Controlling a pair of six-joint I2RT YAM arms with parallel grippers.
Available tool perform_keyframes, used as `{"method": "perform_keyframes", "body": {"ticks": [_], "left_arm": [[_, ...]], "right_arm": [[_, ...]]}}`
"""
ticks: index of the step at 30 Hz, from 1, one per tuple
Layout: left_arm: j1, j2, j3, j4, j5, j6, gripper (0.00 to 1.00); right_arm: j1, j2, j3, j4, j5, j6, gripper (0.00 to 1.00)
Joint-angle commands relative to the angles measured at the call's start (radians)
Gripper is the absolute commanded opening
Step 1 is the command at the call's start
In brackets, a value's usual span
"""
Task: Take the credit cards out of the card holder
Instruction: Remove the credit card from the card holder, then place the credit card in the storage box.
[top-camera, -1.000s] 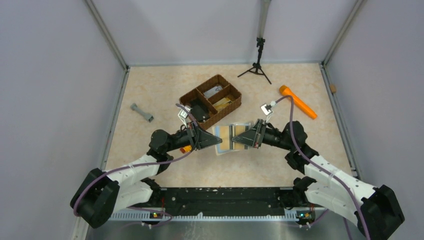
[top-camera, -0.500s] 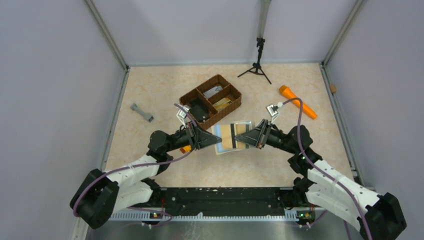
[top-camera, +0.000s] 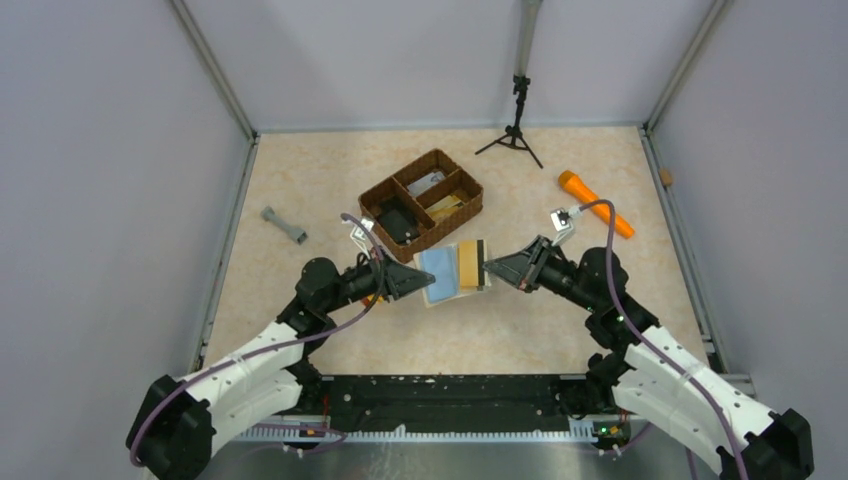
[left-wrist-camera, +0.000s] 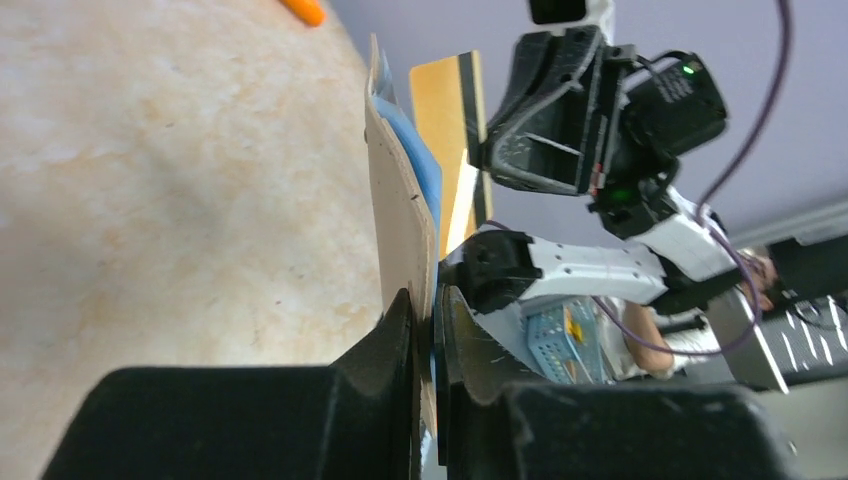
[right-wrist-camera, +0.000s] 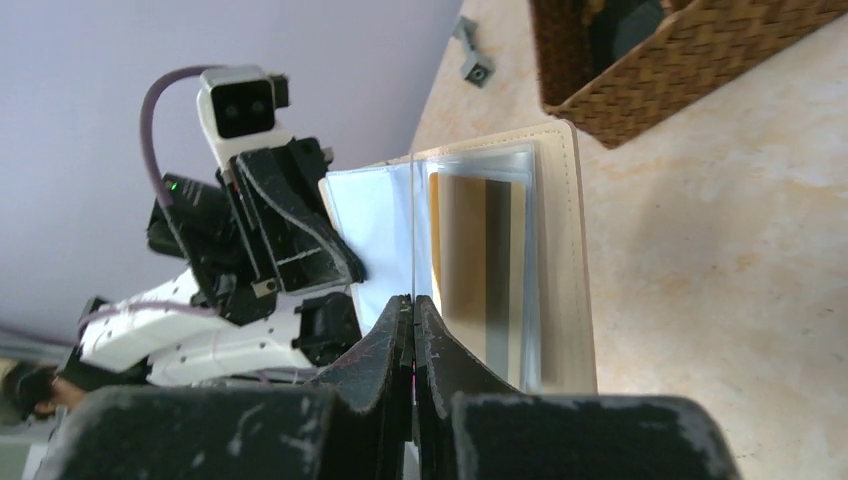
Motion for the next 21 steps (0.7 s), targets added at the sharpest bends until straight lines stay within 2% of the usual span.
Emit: {"method": "perform_keyframes", "body": {"ticks": [1, 6, 10, 13, 17, 19, 21], "left_arm": [[0.009, -0.071, 0.073, -0.295, -0.149, 0.123, 0.0], [0.026, -0.124, 0.115, -0.507, -0.238, 0.165, 0.0], [0.027, -0.176, 0.157, -0.696, -0.35, 0.21, 0.0], [0.031, -0.208, 0.181, -0.812, -0.401, 0.249, 0.0], [0.035, -0.225, 0.257, -1.005, -0.471, 0.306, 0.0], [0.037, -0.244, 0.278, -1.06, -0.493, 0.333, 0.0], [0.04, -0.261, 0.288, -1.094, -0.501, 0.357, 0.0]], "right_arm": [[-0.013, -0.004, 0.025, -0.027, 0.138, 0.017, 0.0], [-0.014, 0.065, -0.001, 0.093, 0.175, 0.105, 0.0], [-0.014, 0.151, 0.007, 0.179, 0.28, 0.169, 0.0], [-0.012, 0.246, 0.033, 0.306, 0.314, 0.189, 0.0], [-0.001, 0.362, 0.159, 0.187, 0.445, 0.252, 0.0], [0.014, 0.42, 0.21, 0.122, 0.535, 0.296, 0.0], [0.025, 0.479, 0.241, 0.126, 0.59, 0.324, 0.0]]}}
